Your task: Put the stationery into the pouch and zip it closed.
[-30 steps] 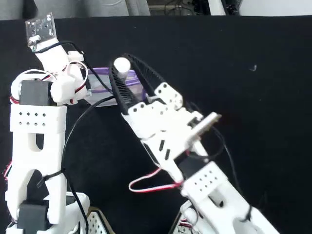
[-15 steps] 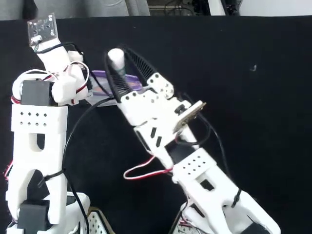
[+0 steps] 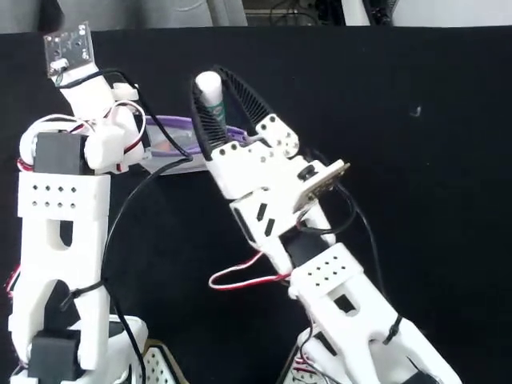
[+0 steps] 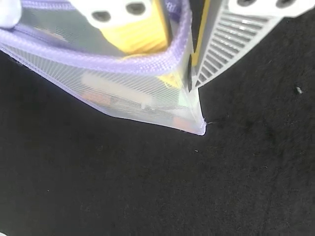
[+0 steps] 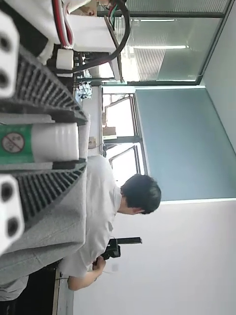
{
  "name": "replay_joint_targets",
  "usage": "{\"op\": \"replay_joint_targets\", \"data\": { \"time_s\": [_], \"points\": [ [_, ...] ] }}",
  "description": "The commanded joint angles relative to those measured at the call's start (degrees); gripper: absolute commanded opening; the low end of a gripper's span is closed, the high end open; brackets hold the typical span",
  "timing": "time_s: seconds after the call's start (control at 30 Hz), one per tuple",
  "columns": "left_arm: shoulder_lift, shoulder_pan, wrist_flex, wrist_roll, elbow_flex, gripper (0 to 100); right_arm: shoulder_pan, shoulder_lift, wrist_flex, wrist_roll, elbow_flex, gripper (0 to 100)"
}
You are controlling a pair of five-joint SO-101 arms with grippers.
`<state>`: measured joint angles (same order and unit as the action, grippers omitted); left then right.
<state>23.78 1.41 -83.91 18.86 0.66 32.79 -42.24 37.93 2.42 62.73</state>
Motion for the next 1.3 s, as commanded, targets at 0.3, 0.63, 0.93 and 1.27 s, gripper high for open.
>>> {"op": "replay_joint_targets", "data": {
  "time_s": [0.3,0.63,0.93,1.27],
  "points": [
    [0.0,1.5,0.8,0.6,0.4,3,2.0,6.4,-0.1,-0.3,0.1,1.1],
    [-0.1,4.8,2.3,0.6,0.5,3,5.0,0.9,-0.3,-0.4,2.9,1.1],
    [-0.5,4.9,2.7,0.6,0.3,3,5.2,0.4,-0.2,-0.4,4.3,7.5],
    [-1.8,5.0,2.7,0.6,-4.4,3,8.2,-1.5,-0.3,-11.2,4.8,5.4]
  ]
}}
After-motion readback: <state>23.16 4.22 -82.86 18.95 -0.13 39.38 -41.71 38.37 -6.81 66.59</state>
